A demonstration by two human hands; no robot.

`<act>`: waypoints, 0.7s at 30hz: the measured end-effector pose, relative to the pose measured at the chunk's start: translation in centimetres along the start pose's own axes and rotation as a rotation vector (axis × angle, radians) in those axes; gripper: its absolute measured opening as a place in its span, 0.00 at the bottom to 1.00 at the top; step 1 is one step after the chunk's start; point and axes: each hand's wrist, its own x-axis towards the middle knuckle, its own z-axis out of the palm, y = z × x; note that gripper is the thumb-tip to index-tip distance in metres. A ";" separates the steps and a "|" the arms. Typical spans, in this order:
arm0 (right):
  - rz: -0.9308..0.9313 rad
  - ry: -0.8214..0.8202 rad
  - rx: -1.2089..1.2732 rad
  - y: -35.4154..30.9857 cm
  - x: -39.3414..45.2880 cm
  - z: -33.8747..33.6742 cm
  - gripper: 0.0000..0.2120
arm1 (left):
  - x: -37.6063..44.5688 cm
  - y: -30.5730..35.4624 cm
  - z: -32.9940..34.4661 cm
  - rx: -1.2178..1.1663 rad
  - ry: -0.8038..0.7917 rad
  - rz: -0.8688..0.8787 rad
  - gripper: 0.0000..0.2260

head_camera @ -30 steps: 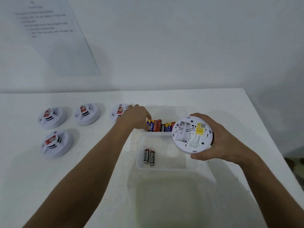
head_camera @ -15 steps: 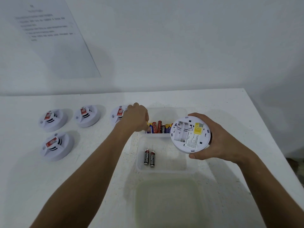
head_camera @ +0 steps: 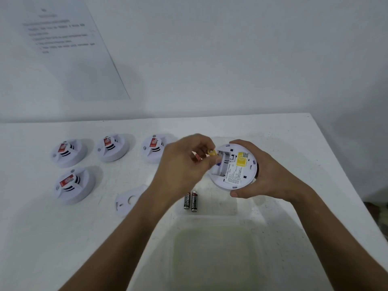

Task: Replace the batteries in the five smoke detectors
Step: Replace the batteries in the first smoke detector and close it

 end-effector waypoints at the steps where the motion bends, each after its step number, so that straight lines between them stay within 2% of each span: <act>1: -0.004 0.004 0.004 0.0 0.0 0.1 0.44 | -0.5 -0.4 0.5 0.035 0.027 0.065 0.07; 6: -0.009 0.016 -0.001 -0.1 0.3 0.3 0.44 | -2.3 -3.1 2.3 0.359 0.192 0.477 0.05; 9: -0.004 0.018 0.004 -0.1 0.4 0.3 0.46 | -2.8 -3.8 2.6 0.286 0.182 0.483 0.04; 10: -0.004 0.017 0.009 -0.2 0.4 0.2 0.46 | -2.8 -3.7 2.5 0.219 0.170 0.420 0.04; 12: -0.008 0.010 0.012 -0.4 0.4 0.2 0.46 | -2.6 -2.9 1.9 0.060 0.127 0.181 0.06; 16: -0.017 -0.013 0.015 -0.7 0.4 0.0 0.45 | -1.3 -1.5 0.1 -0.212 -0.123 -0.377 0.24; 18: -0.020 -0.035 0.027 -0.7 0.4 -0.1 0.45 | -0.7 -1.4 -0.3 -0.370 -0.213 -0.506 0.28; 21: -0.013 -0.052 0.033 -0.5 0.5 -0.1 0.46 | -0.4 -1.4 -0.4 -0.411 -0.220 -0.529 0.27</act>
